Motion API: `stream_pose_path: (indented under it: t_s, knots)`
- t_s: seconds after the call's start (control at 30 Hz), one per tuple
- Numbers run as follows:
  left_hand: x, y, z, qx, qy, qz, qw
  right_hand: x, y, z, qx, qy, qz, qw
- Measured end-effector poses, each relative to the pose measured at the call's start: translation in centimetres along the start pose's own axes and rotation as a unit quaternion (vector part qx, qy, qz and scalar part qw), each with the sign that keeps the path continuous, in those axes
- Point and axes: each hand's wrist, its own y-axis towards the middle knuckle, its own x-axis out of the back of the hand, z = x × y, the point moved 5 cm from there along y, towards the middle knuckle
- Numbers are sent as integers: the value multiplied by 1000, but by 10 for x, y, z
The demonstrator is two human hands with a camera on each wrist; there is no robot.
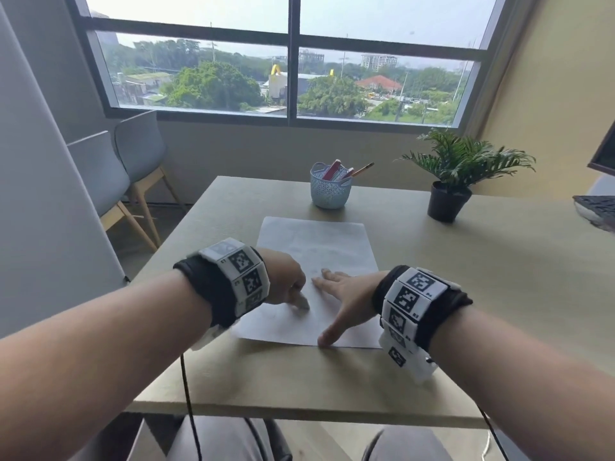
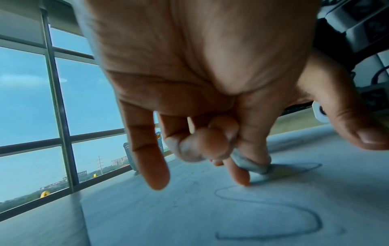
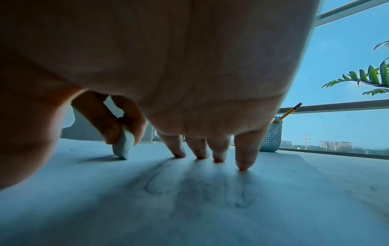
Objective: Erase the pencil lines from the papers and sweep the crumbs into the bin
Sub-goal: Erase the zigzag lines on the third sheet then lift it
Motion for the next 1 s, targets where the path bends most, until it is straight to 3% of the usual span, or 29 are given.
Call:
stream_pose_path:
  t_s: [0.23,0.43,0.63,0.8,1.0]
  knots:
    - [-6,-10,-19,-50,61,38,996,-2,3,0,13,11,7,1000]
    - [5,3,-6,-11,67,16,998,-1,0,0,14,17,2,1000]
    - [-5,-6,-16,-36,85,45,995,-1,1,1,11,17,-7,1000]
    - [6,2,-8,0,86,38,996,-1,1,1,13,23,-6,1000]
    - [-7,-7,-11,-32,75,42,996,-1,1,1,11,20,-8,1000]
